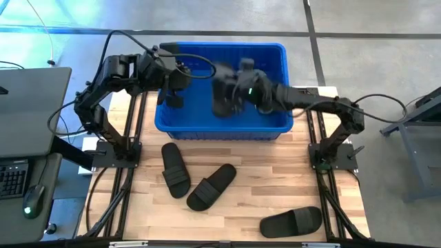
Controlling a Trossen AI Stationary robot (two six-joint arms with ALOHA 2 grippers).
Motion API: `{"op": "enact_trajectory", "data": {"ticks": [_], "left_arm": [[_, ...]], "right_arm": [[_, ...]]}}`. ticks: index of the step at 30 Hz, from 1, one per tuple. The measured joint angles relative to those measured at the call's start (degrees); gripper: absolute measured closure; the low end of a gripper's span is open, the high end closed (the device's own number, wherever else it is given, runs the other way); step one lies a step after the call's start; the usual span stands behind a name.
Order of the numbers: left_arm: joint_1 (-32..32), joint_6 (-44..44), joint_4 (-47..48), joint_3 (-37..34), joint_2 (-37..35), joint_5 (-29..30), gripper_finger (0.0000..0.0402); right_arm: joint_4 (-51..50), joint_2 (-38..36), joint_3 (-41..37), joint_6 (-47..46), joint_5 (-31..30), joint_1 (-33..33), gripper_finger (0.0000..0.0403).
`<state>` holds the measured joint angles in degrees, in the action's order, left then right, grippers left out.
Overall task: Pick and place slides into bin
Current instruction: Put the black slide into the blue container
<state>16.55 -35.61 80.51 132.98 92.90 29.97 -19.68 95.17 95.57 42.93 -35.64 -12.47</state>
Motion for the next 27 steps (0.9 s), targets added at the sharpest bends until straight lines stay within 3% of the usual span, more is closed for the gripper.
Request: {"op": "enact_trajectory", "data": {"ticks": [5,13,19,24,27], "left_arm": [[-0.1,-0.1,2.5,0.0,0.0,0.1,0.0316],[-0.1,-0.2,2.4,0.0,0.0,0.5,0.0316],[-0.1,-0.1,3.4,0.0,0.0,0.7,0.0316],[-0.1,-0.1,4.1,0.0,0.0,0.7,0.0316],[-0.1,-0.1,4.1,0.0,0.0,0.7,0.0316]], "right_arm": [[2.9,3.7,0.1,-0.3,11.1,-8.3,0.0403],[9.7,17.0,-0.1,-0.3,14.7,-16.4,0.0403],[14.0,22.8,0.0,5.0,15.4,-17.1,0.0403],[11.8,25.1,-0.1,0.6,21.7,-17.2,0.0403],[12.0,25.7,-0.1,1.6,21.2,-17.2,0.04]]}}
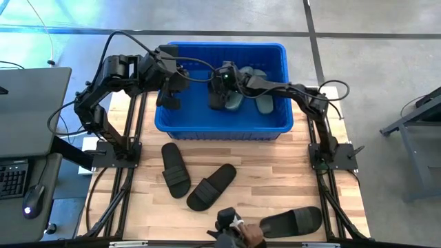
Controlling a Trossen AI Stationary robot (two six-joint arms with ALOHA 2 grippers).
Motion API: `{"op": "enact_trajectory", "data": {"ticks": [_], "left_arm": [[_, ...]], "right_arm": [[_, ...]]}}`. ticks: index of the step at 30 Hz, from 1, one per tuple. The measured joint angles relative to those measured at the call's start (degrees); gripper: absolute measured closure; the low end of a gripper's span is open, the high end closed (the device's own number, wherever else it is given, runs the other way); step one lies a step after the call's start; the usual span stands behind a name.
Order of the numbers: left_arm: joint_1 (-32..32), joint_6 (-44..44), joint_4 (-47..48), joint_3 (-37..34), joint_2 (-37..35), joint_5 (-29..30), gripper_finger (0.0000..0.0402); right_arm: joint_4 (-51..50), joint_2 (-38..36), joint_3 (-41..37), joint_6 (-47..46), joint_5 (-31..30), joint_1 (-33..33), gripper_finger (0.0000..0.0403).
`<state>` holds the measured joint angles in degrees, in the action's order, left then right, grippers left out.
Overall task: Pick and place slides into bin
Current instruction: Put the black slide into the blue container, then put the middle black slide into the blue container
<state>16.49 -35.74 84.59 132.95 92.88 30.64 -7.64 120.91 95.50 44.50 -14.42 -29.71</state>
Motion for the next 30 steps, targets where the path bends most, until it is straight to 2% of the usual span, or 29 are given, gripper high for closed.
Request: {"op": "enact_trajectory", "data": {"ticks": [5,12,16,20,24,30], "left_arm": [[0.0,0.0,0.0,0.0,0.0,0.0,0.0316],[0.0,0.2,0.0,0.0,0.0,-0.2,0.0316],[0.0,0.2,0.0,0.0,0.0,-0.2,0.0316],[0.0,0.7,0.0,0.0,0.0,-0.2,0.0316],[0.0,1.9,0.4,0.0,0.0,-3.0,0.0316],[0.0,3.0,5.6,-0.4,-0.1,-9.8,0.0316]], "right_arm": [[-1.6,0.1,0.0,1.3,0.0,0.0,0.0373],[-6.9,0.1,0.0,0.3,1.7,-0.2,0.0293],[-6.0,-0.1,0.0,-1.8,-3.3,0.1,0.0251],[-5.7,-0.4,1.4,-3.5,-14.6,1.8,0.0224],[-13.7,-0.4,6.4,-2.1,-22.2,5.5,0.0219],[-33.3,-0.4,19.8,-7.7,-24.5,12.2,0.0236]]}}
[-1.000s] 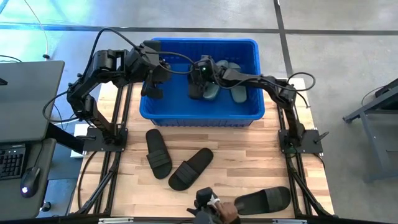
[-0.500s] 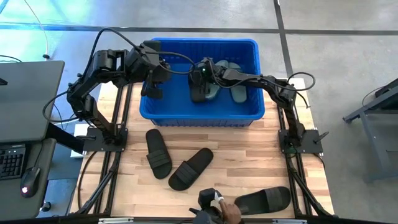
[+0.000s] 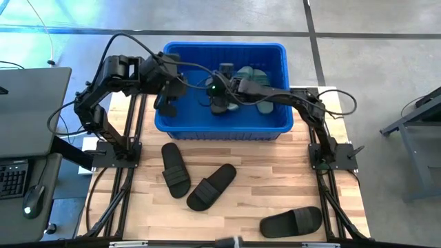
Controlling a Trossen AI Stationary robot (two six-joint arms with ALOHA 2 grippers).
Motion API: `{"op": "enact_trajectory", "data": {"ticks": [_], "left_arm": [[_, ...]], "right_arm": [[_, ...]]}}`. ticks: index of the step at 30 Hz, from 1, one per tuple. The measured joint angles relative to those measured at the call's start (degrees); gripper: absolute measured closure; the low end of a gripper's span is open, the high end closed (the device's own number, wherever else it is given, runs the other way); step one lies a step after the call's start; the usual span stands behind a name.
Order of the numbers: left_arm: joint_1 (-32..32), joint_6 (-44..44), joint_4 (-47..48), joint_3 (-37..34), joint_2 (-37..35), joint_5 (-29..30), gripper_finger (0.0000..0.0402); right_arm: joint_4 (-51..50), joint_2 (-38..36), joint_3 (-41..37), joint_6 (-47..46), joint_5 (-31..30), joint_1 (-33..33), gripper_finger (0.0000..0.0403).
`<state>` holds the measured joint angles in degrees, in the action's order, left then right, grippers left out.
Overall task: Pick and place slides into bin
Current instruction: Put the middle black slide into the blue container
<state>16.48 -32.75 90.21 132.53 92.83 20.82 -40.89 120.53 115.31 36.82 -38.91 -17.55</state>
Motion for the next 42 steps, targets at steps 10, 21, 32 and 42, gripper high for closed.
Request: {"op": "enact_trajectory", "data": {"ticks": [10,21,32,42], "left_arm": [[-7.0,7.3,-0.2,-13.0,-1.5,-3.6,0.0316],[-24.1,12.3,-13.3,-40.2,-1.5,4.4,0.0316],[-34.3,-8.9,-61.8,-60.4,-0.9,0.7,0.0316],[-33.3,1.1,-54.9,-63.3,-1.0,-3.2,0.0316]], "right_arm": [[-24.8,-4.7,15.8,-16.1,3.2,8.4,0.0256],[-42.8,-20.9,-4.0,-46.2,9.2,18.1,0.0256],[-42.1,-32.2,-25.7,-75.4,9.2,33.6,0.0254],[-35.5,-34.0,-41.0,-95.5,10.9,45.3,0.0254]]}}
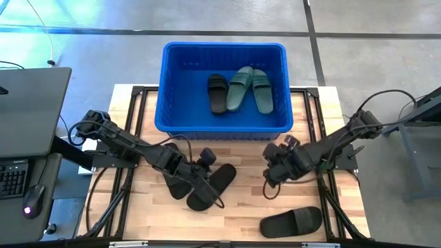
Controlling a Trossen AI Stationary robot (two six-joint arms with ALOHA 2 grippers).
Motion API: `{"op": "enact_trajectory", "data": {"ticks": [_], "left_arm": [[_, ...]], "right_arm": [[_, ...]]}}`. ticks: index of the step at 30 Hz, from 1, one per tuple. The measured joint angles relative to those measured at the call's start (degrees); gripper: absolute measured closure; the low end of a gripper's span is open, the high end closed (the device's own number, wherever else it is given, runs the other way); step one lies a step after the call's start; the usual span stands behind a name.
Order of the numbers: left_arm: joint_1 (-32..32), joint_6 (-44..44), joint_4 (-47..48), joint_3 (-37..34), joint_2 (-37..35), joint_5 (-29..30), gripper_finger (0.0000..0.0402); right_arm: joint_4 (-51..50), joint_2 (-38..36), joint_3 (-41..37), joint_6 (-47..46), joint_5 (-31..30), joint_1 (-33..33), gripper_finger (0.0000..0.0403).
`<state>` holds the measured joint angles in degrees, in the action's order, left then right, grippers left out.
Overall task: Pick and place slides into bin
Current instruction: Put the middle black slide into the blue container
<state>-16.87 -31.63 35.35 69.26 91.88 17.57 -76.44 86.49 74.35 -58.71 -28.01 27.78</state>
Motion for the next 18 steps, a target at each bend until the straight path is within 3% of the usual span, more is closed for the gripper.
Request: {"op": "enact_trajectory", "data": {"ticks": [7,18], "left_arm": [[-0.2,1.6,3.6,-1.4,0.0,-18.4,0.0316],[-0.8,-7.7,-1.6,-1.5,0.0,-20.7,0.0316]], "right_arm": [[9.8,0.0,-6.7,0.8,-5.3,3.3,0.0254],[11.5,0.0,-7.0,3.7,-8.3,3.4,0.0254]]}}
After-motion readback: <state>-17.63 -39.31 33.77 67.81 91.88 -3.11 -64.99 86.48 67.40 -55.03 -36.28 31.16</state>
